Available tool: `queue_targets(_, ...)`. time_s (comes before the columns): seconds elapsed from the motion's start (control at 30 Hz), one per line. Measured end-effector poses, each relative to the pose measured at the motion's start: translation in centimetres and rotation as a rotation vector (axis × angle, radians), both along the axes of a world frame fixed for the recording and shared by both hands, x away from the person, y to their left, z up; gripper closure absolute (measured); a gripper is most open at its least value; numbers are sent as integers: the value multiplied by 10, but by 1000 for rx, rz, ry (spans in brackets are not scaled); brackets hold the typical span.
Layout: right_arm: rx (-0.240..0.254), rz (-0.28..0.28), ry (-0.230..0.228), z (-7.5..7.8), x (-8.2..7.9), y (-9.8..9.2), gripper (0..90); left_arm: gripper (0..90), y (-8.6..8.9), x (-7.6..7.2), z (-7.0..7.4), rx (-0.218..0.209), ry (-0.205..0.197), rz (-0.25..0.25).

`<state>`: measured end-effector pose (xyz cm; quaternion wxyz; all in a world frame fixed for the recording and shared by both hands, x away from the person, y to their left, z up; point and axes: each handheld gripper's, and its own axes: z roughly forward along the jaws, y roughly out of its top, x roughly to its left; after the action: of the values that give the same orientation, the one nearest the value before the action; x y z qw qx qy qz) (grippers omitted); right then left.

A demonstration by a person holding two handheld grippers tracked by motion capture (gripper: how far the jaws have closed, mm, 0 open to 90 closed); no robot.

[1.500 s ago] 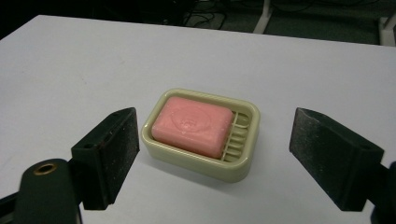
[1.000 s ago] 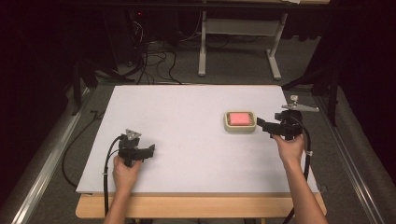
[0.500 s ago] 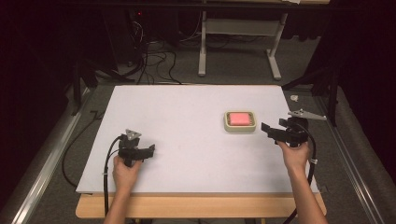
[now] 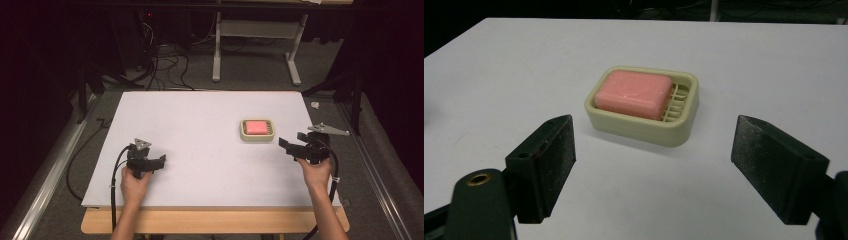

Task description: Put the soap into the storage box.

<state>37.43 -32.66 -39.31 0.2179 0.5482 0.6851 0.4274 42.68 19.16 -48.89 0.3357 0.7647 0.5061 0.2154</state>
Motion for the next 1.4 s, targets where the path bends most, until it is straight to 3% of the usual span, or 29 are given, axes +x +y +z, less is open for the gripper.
queue_targets(0.77, -5, 43, 10, -20, -15, 14, 228, 158, 0, 0, 0, 0, -1, 0)
queue_targets(1.4, -6, 91, 23, -34, -15, 32, 241, 158, 0, 0, 0, 0, -1, 0)
